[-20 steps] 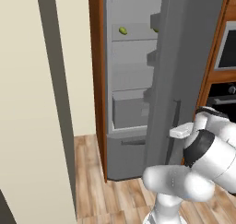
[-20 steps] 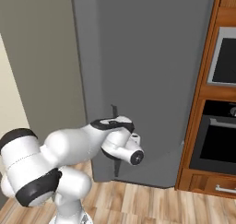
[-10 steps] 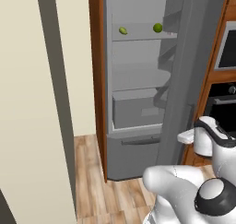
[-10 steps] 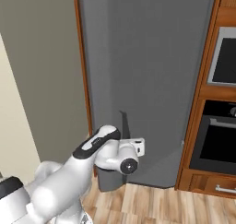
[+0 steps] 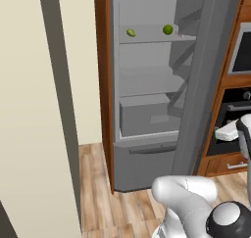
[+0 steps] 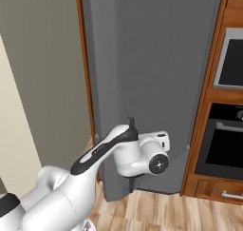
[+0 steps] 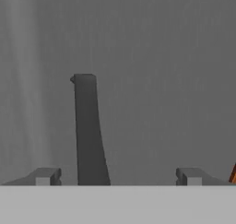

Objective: Open the fridge, remove the mango, lime, and steak, and place them on any counter.

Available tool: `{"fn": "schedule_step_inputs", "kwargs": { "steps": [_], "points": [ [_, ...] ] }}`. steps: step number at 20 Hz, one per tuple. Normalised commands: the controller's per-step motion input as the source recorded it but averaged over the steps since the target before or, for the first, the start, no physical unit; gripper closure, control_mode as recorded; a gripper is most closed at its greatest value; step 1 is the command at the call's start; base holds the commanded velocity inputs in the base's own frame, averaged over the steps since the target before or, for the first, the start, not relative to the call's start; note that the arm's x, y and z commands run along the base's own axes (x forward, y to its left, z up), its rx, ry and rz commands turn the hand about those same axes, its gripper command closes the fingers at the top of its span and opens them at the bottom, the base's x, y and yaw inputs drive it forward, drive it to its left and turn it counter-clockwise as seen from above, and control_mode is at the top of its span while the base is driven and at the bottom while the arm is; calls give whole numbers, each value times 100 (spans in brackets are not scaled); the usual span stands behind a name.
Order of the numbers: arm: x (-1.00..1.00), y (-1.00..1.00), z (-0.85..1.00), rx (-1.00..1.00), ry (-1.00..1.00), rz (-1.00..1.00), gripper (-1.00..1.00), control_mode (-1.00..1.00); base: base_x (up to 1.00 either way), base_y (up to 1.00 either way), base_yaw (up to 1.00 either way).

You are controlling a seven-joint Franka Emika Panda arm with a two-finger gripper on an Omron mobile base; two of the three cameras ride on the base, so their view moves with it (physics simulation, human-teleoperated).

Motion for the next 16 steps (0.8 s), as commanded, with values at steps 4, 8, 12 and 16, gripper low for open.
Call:
{"fn": "schedule_step_inputs", "kwargs": {
  "steps": [4,8,12,16],
  "points": [
    [-57,-28,100,0,9,0,-100,-100,0,0,0],
    [-58,14,91,-10,0,-10,-100,-100,0,0,0],
    [-54,39,67,-13,1,-24,-100,-100,0,0,0],
    [-39,59,65,-24,14,-27,-100,-100,0,0,0]
  ]
}}
